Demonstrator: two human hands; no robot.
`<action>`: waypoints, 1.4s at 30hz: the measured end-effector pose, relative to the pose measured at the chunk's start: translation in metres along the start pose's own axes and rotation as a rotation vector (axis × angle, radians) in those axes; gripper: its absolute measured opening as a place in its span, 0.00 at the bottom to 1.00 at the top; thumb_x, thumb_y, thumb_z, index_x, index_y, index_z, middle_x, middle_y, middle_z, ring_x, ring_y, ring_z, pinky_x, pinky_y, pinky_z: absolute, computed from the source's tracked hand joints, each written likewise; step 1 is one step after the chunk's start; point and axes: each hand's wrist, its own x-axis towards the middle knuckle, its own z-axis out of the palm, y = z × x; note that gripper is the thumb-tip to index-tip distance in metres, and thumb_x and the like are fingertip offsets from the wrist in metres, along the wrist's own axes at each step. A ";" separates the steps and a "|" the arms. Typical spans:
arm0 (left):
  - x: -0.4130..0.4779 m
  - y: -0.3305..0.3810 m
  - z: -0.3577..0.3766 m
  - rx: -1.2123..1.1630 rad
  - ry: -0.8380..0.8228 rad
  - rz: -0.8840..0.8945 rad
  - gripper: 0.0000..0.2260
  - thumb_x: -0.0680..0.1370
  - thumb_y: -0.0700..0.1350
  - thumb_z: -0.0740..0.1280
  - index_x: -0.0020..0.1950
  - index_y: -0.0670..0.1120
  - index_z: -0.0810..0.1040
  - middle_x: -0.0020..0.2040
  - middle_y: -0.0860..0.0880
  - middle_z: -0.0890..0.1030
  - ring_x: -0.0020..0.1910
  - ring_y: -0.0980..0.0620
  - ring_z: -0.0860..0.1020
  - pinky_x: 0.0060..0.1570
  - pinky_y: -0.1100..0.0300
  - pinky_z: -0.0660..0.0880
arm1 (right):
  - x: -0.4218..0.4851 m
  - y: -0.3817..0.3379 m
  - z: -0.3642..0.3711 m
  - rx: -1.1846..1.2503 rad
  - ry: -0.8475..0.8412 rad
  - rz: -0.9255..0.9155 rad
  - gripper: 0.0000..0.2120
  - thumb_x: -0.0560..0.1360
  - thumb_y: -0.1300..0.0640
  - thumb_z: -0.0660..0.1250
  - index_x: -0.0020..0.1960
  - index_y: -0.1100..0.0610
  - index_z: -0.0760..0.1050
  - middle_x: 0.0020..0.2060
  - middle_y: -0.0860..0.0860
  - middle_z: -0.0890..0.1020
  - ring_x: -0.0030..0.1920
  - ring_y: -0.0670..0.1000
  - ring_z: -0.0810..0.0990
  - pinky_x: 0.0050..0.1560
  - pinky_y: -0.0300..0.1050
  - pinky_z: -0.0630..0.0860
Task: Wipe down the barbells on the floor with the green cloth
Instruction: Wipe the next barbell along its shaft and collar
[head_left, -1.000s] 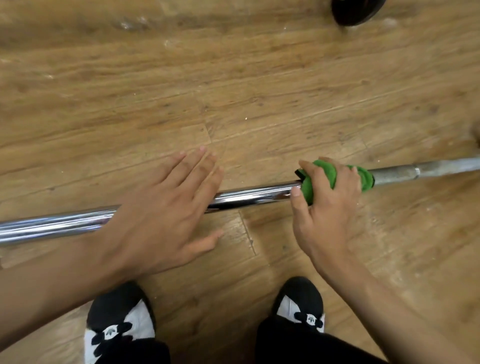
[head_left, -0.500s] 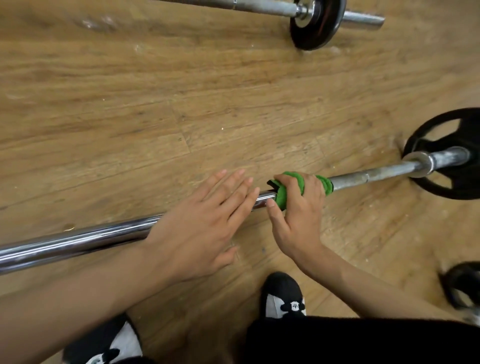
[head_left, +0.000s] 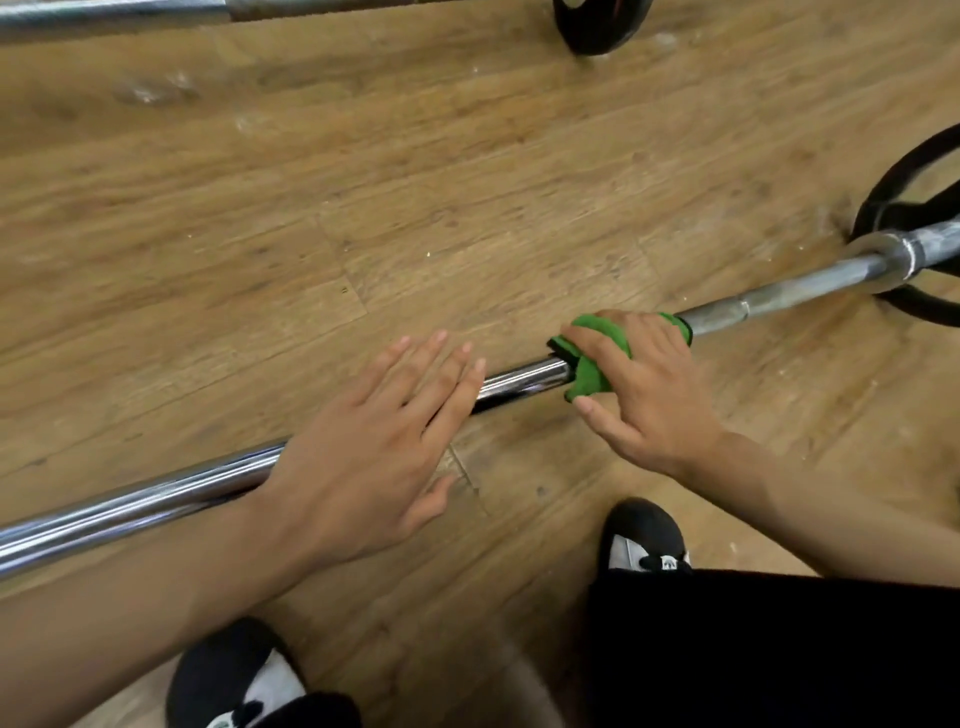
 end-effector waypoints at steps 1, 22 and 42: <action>0.001 0.002 -0.001 -0.008 -0.007 -0.019 0.39 0.79 0.59 0.58 0.82 0.35 0.59 0.81 0.35 0.63 0.82 0.36 0.60 0.79 0.40 0.56 | -0.006 0.017 0.000 -0.023 0.023 0.027 0.31 0.82 0.37 0.51 0.71 0.59 0.75 0.61 0.61 0.77 0.58 0.63 0.76 0.60 0.59 0.68; 0.113 0.029 0.002 0.109 -0.051 0.079 0.43 0.83 0.68 0.55 0.81 0.32 0.59 0.81 0.33 0.62 0.80 0.34 0.62 0.77 0.37 0.60 | -0.010 0.054 0.017 0.279 0.285 0.230 0.30 0.84 0.41 0.45 0.61 0.54 0.82 0.57 0.57 0.80 0.57 0.60 0.77 0.72 0.59 0.61; 0.131 -0.001 -0.004 0.137 -0.099 0.034 0.46 0.82 0.72 0.49 0.77 0.31 0.67 0.78 0.32 0.68 0.79 0.35 0.64 0.79 0.40 0.56 | 0.007 0.151 0.017 0.218 0.457 0.532 0.34 0.86 0.41 0.41 0.62 0.59 0.80 0.55 0.62 0.78 0.59 0.65 0.75 0.77 0.63 0.57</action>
